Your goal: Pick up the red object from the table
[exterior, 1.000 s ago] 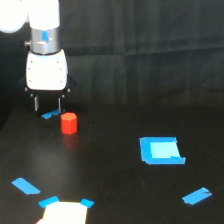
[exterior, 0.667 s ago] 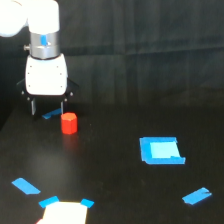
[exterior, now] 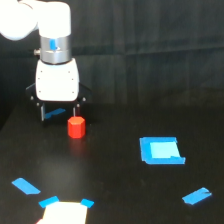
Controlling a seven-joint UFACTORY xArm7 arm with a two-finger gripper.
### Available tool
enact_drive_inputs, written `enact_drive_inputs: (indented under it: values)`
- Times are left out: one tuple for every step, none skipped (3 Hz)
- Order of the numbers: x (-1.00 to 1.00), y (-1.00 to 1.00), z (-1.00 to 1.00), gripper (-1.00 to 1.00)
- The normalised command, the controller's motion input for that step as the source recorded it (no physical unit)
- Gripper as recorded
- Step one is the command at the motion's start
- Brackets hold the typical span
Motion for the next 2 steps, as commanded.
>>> enact_drive_inputs:
  values:
    - [1.0,-0.58,-0.06,1.0]
    - [1.0,-0.8,0.01,1.0]
